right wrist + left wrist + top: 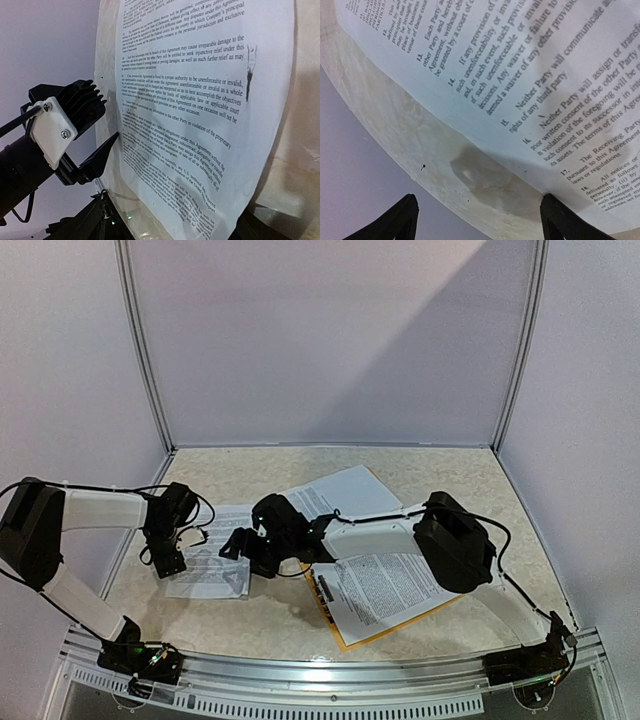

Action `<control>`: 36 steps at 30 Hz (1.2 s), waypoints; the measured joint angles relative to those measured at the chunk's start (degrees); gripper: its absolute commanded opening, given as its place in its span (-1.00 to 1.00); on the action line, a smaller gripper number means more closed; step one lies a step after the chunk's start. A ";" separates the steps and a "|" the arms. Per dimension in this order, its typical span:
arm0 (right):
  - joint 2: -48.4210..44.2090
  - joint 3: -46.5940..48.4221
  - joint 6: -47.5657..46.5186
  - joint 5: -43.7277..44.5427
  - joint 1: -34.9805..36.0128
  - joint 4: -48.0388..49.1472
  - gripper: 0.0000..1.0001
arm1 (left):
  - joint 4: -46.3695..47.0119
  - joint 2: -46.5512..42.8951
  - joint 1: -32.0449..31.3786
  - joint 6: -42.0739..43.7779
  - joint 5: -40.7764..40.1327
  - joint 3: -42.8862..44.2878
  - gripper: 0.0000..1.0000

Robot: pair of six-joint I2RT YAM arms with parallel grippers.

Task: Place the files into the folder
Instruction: Pick up the file from the center of the board.

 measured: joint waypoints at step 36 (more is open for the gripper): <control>-31.34 -0.50 -65.94 8.00 4.79 -36.59 -1.00 | -39.01 -11.82 9.25 9.66 65.99 48.24 0.99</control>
